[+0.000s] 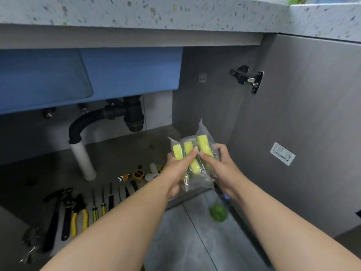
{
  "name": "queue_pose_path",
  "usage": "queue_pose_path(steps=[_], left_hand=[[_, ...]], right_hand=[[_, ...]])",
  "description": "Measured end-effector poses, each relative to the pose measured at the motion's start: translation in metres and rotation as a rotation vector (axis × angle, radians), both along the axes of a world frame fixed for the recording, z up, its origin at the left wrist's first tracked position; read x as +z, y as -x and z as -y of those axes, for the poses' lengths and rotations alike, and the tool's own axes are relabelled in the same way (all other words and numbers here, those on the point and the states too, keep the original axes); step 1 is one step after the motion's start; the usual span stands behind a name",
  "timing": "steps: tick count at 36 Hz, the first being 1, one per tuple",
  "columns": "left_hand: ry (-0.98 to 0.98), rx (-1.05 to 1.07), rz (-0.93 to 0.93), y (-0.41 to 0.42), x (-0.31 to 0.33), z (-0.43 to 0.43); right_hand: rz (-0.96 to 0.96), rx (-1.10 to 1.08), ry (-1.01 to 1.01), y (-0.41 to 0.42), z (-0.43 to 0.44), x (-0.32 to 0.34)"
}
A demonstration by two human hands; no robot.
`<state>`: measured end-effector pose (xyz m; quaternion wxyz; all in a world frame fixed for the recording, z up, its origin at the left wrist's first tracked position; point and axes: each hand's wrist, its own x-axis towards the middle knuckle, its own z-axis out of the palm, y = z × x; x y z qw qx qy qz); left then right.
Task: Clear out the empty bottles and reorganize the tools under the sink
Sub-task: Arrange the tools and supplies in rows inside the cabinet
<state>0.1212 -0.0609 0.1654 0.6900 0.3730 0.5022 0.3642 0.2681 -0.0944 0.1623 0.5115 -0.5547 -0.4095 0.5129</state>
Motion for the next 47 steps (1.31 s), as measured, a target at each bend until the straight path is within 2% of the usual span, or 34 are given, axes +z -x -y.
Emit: queue_pose_path(steps=[6,11,13,16,18,22,26,28,32,36,38,40,43,47], left_hand=[[0.031,0.015,-0.079,-0.007,0.001,-0.002],[0.029,0.011,0.039,-0.008,-0.005,-0.006],[-0.024,0.025,0.055,-0.01,-0.01,-0.007],[-0.133,0.07,-0.115,-0.011,-0.021,-0.009],[-0.13,0.076,-0.176,-0.012,-0.028,-0.013],[-0.044,-0.015,-0.124,-0.015,-0.033,-0.021],[-0.058,-0.011,-0.083,-0.028,-0.047,-0.039],[0.006,0.048,-0.054,-0.034,-0.06,-0.053],[0.107,0.043,-0.034,-0.039,-0.094,-0.078],[0.19,-0.078,0.05,-0.045,-0.133,-0.092],[0.233,-0.097,0.107,-0.053,-0.148,-0.097],[0.247,-0.097,0.113,-0.061,-0.159,-0.105],[0.266,-0.086,0.104,-0.073,-0.172,-0.121],[0.303,-0.108,0.07,-0.087,-0.191,-0.139]], right_hand=[[0.032,0.119,0.069,0.007,0.002,-0.004],[0.099,0.054,0.049,0.012,0.001,-0.008],[0.185,-0.001,0.027,0.014,-0.001,-0.009],[0.336,-0.069,-0.012,0.016,-0.006,-0.016],[0.413,-0.096,-0.022,0.019,-0.01,-0.024],[0.617,-0.157,0.023,0.02,-0.024,-0.041],[0.758,-0.041,0.039,0.014,-0.04,-0.056],[0.669,0.021,0.038,0.01,-0.048,-0.061],[0.285,0.05,0.172,-0.005,-0.063,-0.076],[0.274,-0.08,0.379,-0.029,-0.076,-0.097],[0.263,-0.074,0.552,-0.039,-0.081,-0.109],[0.172,-0.042,0.685,-0.046,-0.085,-0.123],[-0.037,-0.074,0.714,-0.05,-0.095,-0.143],[-0.117,-0.232,0.683,-0.055,-0.112,-0.164]])
